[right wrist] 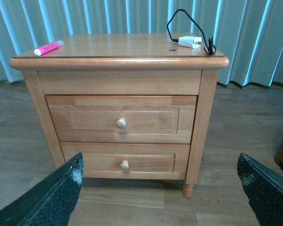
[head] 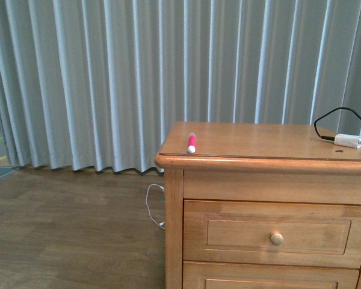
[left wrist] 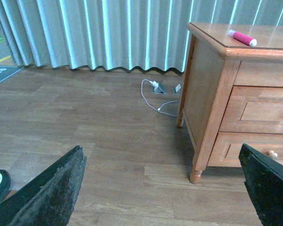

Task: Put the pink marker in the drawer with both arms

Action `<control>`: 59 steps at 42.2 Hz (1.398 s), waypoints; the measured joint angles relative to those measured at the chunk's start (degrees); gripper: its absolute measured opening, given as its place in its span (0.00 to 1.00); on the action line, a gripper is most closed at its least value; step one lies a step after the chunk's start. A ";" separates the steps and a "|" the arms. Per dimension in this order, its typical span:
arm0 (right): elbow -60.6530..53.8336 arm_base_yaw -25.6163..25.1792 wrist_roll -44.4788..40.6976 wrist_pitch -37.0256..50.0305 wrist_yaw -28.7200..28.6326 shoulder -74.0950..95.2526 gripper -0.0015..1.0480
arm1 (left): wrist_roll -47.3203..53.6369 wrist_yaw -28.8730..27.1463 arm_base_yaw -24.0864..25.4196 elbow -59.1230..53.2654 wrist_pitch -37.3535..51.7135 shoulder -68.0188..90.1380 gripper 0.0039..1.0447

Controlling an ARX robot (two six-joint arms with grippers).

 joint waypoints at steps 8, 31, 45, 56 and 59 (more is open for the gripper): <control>0.00 -0.02 0.00 0.00 0.00 0.00 0.91 | -0.02 0.00 0.00 0.00 0.00 0.00 0.94; 0.00 -0.02 0.00 0.00 -0.02 0.00 0.91 | 0.00 0.00 0.00 0.00 0.00 0.00 0.94; 5.79 2.62 2.58 -0.17 -1.33 22.10 0.91 | 0.00 0.00 0.00 0.00 0.00 0.00 0.94; 17.97 11.23 4.50 34.73 7.58 69.81 0.91 | -0.02 0.00 0.00 0.00 0.00 0.00 0.94; 23.76 12.66 4.98 39.30 9.05 82.38 0.91 | -0.02 0.00 0.00 0.00 0.00 0.00 0.94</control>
